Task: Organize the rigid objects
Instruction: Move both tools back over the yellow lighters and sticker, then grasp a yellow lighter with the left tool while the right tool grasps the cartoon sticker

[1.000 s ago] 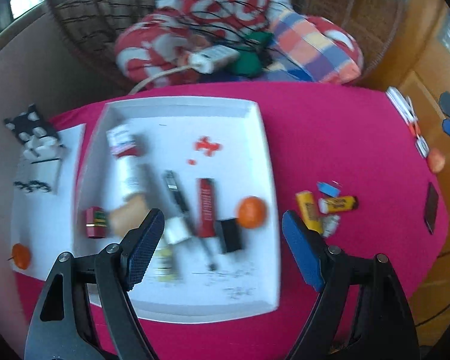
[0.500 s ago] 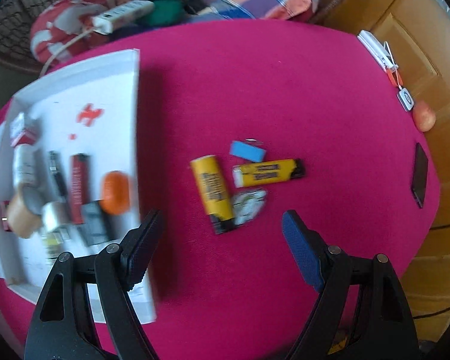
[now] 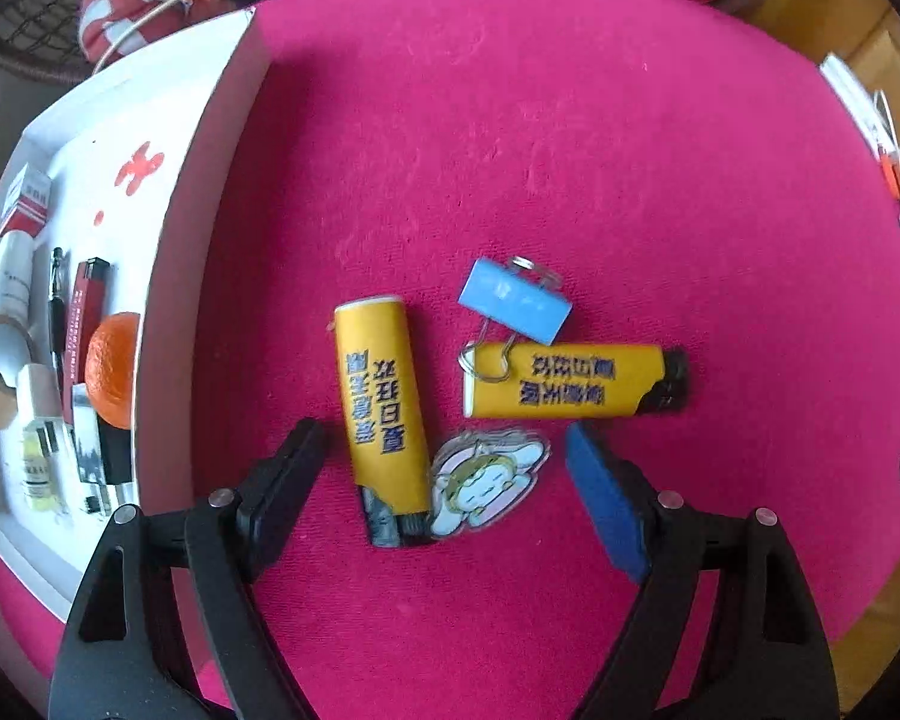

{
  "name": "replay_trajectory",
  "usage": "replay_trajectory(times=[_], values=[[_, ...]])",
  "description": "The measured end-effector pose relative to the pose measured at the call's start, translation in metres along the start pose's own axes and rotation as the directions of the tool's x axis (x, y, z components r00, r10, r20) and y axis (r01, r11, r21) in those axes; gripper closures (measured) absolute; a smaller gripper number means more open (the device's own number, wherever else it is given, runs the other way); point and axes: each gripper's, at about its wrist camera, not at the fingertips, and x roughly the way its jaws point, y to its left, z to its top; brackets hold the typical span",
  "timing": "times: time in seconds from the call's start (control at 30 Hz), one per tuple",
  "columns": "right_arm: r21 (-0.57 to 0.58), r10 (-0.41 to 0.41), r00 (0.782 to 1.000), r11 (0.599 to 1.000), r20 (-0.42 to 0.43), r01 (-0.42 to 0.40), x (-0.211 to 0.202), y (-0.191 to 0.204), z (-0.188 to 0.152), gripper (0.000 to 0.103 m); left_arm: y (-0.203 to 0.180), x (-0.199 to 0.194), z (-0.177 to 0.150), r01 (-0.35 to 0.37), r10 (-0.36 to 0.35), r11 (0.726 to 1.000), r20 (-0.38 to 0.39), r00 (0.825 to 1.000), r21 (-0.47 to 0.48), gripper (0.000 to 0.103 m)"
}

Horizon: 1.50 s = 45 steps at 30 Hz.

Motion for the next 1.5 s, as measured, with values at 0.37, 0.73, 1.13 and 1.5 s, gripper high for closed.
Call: replay_trajectory(times=[0.37,0.73,1.13,1.5], values=[[-0.038,0.030,0.998,0.999,-0.050,-0.032,0.013,-0.015,0.001,0.000,-0.127,-0.019,-0.048,0.226,-0.219,0.928,-0.056,0.974,0.296,0.020],[-0.054,0.074,0.995,0.995,-0.073,-0.078,0.026,-0.012,0.002,0.000,-0.035,-0.047,-0.043,0.189,-0.186,0.980,0.049,0.981,-0.070,0.020],[-0.032,0.070,0.994,0.997,-0.089,-0.073,0.026,-0.018,0.000,0.000,-0.066,-0.025,-0.024,0.144,-0.144,0.989,-0.005,0.990,-0.034,0.021],[-0.012,0.041,0.995,0.999,-0.091,-0.042,0.020,-0.030,-0.005,0.000,-0.106,-0.006,-0.009,0.035,-0.034,0.998,-0.016,0.999,0.061,0.021]])
